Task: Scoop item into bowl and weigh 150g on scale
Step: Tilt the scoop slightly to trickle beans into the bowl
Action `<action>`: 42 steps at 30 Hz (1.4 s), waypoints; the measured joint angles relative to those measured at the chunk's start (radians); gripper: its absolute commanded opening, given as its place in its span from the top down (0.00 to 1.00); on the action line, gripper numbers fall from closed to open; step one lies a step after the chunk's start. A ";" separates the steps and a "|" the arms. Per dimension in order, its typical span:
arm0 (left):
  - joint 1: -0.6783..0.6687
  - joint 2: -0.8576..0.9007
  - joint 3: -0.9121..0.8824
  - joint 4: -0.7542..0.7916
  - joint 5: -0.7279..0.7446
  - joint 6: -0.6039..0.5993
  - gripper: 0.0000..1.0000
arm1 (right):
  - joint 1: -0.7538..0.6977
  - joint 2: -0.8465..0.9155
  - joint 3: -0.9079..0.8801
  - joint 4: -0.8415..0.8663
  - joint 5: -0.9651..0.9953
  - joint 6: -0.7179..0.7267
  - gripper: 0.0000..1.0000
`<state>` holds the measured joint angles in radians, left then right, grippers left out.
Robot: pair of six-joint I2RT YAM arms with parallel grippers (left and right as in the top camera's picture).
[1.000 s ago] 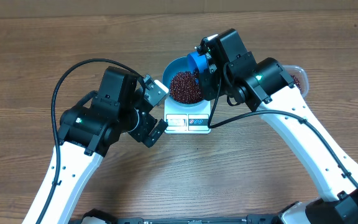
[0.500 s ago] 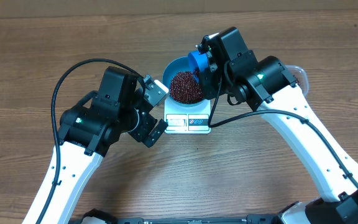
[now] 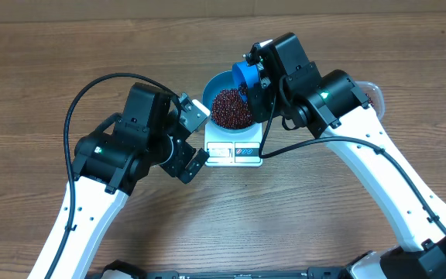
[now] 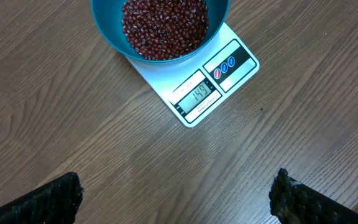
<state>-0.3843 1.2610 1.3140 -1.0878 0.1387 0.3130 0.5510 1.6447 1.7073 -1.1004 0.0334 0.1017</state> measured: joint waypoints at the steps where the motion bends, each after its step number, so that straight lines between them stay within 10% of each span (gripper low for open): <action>1: 0.000 0.000 0.000 0.000 0.000 0.000 0.00 | 0.000 0.000 0.000 0.001 0.000 0.000 0.96; 42: 0.000 0.000 0.000 0.000 0.000 0.000 0.00 | 0.001 0.024 0.015 -0.026 0.024 0.040 0.96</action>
<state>-0.3843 1.2610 1.3140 -1.0878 0.1387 0.3134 0.5522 1.6691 1.7222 -1.1259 0.0574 0.1417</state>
